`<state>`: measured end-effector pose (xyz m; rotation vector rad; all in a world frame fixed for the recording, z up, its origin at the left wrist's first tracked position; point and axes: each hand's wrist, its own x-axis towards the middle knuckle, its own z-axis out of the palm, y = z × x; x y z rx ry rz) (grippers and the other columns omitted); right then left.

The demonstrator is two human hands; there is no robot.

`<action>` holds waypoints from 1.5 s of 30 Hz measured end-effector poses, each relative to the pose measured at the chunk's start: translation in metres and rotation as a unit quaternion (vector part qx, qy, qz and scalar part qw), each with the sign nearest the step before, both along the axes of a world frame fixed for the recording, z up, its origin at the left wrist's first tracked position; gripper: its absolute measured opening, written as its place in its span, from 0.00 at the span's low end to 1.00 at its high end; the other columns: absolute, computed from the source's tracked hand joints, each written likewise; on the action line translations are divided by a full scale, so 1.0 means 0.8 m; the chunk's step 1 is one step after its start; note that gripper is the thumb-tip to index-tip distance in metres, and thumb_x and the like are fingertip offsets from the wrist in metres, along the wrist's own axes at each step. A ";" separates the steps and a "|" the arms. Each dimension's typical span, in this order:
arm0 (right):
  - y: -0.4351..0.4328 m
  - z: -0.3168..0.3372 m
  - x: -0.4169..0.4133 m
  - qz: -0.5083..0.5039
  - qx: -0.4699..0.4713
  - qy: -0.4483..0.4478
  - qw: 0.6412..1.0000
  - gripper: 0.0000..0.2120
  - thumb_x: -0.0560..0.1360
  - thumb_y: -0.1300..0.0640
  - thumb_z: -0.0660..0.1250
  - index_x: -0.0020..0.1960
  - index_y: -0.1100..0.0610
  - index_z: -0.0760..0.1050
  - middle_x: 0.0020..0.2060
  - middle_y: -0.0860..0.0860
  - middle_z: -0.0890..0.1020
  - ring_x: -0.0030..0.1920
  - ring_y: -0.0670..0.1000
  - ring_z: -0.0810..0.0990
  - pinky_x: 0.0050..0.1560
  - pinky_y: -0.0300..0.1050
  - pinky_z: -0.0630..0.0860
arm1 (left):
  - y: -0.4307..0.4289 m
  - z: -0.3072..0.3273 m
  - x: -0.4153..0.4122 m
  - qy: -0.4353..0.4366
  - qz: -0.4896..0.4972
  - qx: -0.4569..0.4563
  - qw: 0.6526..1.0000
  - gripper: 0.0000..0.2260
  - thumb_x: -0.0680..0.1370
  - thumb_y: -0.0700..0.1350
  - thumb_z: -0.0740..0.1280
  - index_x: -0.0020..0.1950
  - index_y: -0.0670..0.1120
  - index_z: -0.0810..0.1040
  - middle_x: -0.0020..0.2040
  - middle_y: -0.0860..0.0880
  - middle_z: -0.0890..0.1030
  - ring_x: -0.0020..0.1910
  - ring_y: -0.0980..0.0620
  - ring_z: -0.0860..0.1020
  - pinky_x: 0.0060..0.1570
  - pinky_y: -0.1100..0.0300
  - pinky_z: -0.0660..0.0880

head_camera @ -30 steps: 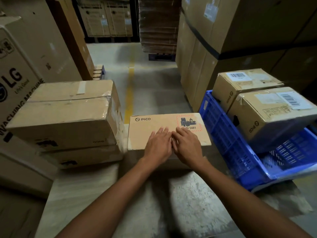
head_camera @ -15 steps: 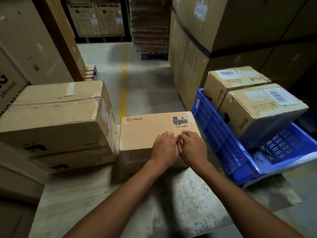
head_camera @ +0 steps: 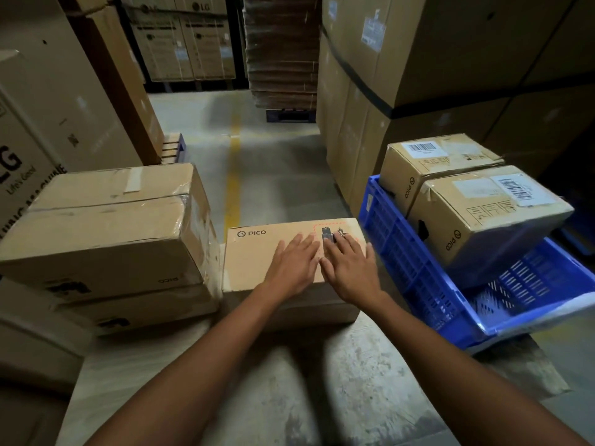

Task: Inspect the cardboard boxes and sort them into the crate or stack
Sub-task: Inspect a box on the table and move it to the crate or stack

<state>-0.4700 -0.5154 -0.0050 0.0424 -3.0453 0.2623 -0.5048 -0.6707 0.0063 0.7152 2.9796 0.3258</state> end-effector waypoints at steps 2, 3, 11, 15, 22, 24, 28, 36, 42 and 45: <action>-0.003 -0.003 0.009 -0.076 -0.017 -0.002 0.997 0.30 0.80 0.34 0.49 0.79 0.45 0.58 0.80 0.54 0.57 0.80 0.58 0.54 0.73 0.71 0.53 | -0.015 0.000 0.009 0.023 0.065 -0.011 0.998 0.23 0.84 0.54 0.52 0.78 0.50 0.61 0.80 0.49 0.57 0.80 0.48 0.52 0.75 0.41 0.50; -0.005 -0.004 0.012 -0.129 -0.040 -0.010 0.991 0.33 0.78 0.31 0.50 0.79 0.45 0.58 0.79 0.56 0.57 0.79 0.61 0.55 0.71 0.71 0.56 | -0.026 0.001 0.012 0.032 0.115 -0.013 0.993 0.23 0.84 0.54 0.52 0.78 0.51 0.61 0.80 0.48 0.57 0.80 0.47 0.51 0.75 0.39 0.50; 0.000 0.007 0.007 -0.256 -0.347 0.054 0.900 0.20 0.75 0.50 0.73 0.63 0.51 0.70 0.54 0.50 0.79 0.56 0.54 0.80 0.54 0.54 0.80 | -0.082 0.013 0.027 -0.041 0.323 0.123 0.937 0.22 0.82 0.55 0.58 0.76 0.52 0.66 0.80 0.45 0.55 0.74 0.37 0.55 0.68 0.38 0.61; 0.004 0.048 0.003 -0.251 -0.344 0.133 0.895 0.19 0.75 0.50 0.72 0.63 0.51 0.72 0.54 0.50 0.80 0.56 0.54 0.79 0.56 0.56 0.79 | -0.076 0.021 0.019 -0.062 0.350 0.191 0.915 0.23 0.82 0.56 0.57 0.77 0.52 0.65 0.79 0.45 0.58 0.73 0.37 0.58 0.67 0.40 0.63; -0.010 0.135 -0.012 -0.161 -0.325 0.228 0.903 0.19 0.77 0.53 0.71 0.67 0.54 0.77 0.48 0.45 0.72 0.53 0.50 0.74 0.56 0.49 0.74 | -0.055 -0.020 0.046 -0.169 0.400 0.327 0.839 0.26 0.83 0.61 0.52 0.78 0.51 0.60 0.76 0.43 0.60 0.71 0.36 0.61 0.68 0.40 0.63; -0.018 0.134 -0.008 -0.121 -0.323 0.239 0.908 0.17 0.77 0.53 0.72 0.65 0.54 0.79 0.49 0.49 0.78 0.52 0.47 0.71 0.55 0.48 0.73 | -0.051 -0.018 0.053 -0.134 0.410 0.308 0.848 0.26 0.83 0.61 0.52 0.78 0.51 0.61 0.78 0.44 0.59 0.74 0.39 0.57 0.70 0.37 0.58; -0.025 0.113 0.007 0.013 -0.337 0.255 0.906 0.12 0.78 0.46 0.67 0.54 0.50 0.83 0.49 0.40 0.80 0.53 0.44 0.74 0.57 0.61 0.75 | -0.060 0.043 0.031 -0.001 0.336 0.450 0.828 0.23 0.84 0.55 0.55 0.76 0.46 0.65 0.75 0.44 0.65 0.74 0.44 0.63 0.70 0.48 0.63; -0.036 0.099 0.039 -0.047 -0.467 0.101 0.877 0.21 0.74 0.39 0.61 0.57 0.50 0.81 0.78 0.50 0.63 0.77 0.48 0.61 0.65 0.44 0.59 | -0.062 0.094 0.037 -0.076 0.223 0.469 0.851 0.13 0.81 0.47 0.65 0.65 0.47 0.80 0.64 0.50 0.79 0.60 0.51 0.77 0.61 0.51 0.76; -0.018 0.063 0.062 -0.007 -0.488 0.118 0.865 0.12 0.72 0.47 0.66 0.53 0.46 0.82 0.71 0.41 0.72 0.68 0.34 0.69 0.64 0.37 0.71 | -0.058 0.053 0.090 0.038 0.193 0.425 0.883 0.14 0.81 0.44 0.64 0.65 0.43 0.79 0.68 0.46 0.75 0.66 0.49 0.73 0.65 0.56 0.73; -0.028 0.044 0.076 -0.004 -0.455 0.151 0.878 0.15 0.74 0.46 0.64 0.55 0.48 0.83 0.70 0.42 0.73 0.70 0.37 0.70 0.67 0.44 0.73 | -0.066 0.036 0.106 0.057 0.206 0.393 0.894 0.14 0.81 0.45 0.63 0.65 0.45 0.79 0.72 0.44 0.71 0.71 0.47 0.69 0.68 0.47 0.72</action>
